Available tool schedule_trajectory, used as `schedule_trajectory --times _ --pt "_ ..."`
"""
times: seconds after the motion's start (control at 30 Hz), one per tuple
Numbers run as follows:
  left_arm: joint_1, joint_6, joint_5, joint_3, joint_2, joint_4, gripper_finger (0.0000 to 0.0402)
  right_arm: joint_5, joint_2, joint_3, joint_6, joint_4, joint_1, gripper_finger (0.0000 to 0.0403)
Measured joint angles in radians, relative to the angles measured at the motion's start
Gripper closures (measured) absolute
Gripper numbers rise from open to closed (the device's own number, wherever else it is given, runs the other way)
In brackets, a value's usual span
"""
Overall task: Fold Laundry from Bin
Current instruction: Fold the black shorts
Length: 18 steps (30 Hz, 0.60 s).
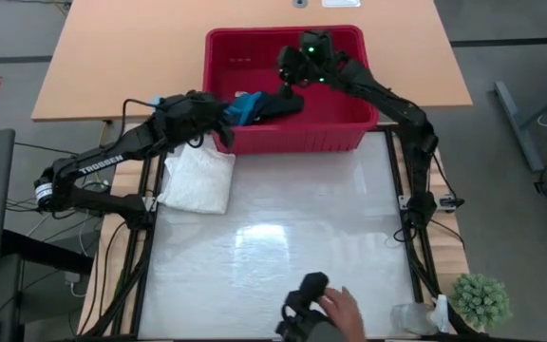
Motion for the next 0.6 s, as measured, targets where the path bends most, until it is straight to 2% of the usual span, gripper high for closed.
schedule_trajectory --times 0.2,0.4,0.6 --pt "0.000 -0.086 -0.072 0.033 0.000 0.128 0.0225 0.007 0.095 -0.001 0.155 0.119 0.018 0.0295" --pt "0.005 -0.074 -0.094 0.085 0.000 0.108 0.0225 0.022 0.182 0.000 0.281 0.284 0.029 0.0295" --pt "0.013 -0.074 -0.093 0.101 0.000 0.029 0.0225 0.026 0.276 0.000 0.395 0.268 0.003 0.0295"
